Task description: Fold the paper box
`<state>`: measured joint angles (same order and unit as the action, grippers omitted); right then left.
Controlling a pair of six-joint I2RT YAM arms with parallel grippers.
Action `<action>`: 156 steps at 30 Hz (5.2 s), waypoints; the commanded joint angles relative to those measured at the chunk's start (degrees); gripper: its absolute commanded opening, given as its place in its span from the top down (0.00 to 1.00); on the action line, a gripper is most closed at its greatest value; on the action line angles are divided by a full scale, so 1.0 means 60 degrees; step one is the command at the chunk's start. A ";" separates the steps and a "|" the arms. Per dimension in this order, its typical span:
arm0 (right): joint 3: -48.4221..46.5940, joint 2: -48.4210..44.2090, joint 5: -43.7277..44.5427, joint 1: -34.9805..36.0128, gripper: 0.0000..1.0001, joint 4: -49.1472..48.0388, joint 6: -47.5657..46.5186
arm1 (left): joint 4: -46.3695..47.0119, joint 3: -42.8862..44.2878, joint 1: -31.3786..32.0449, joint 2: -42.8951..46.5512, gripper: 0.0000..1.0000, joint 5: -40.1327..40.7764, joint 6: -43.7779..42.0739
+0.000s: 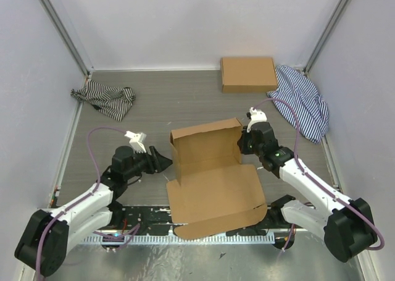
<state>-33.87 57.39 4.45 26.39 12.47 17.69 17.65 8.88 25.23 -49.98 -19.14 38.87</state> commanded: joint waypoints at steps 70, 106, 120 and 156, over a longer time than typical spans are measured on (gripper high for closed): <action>0.0534 -0.1640 -0.0507 0.0114 0.99 0.0102 0.1050 | -0.1452 0.3339 0.5061 -0.2519 0.78 0.9516 -0.1867; 0.0118 0.0470 0.0199 0.0238 0.67 -0.0962 0.0723 | -0.6155 0.6257 0.7392 -0.3907 1.00 1.2917 -0.1652; -0.0389 0.0753 0.3534 0.0931 0.99 -0.0132 0.1478 | -0.8074 0.7483 0.8260 -0.4693 1.00 1.3775 -0.0780; -0.1842 -0.2368 0.0971 0.0999 0.44 0.2708 0.0498 | -0.9560 0.7526 0.7689 -0.4075 0.43 1.2812 0.0255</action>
<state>-41.56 43.57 10.81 32.25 27.16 22.31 -37.91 52.75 71.42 -77.62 60.64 40.01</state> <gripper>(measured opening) 0.563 0.468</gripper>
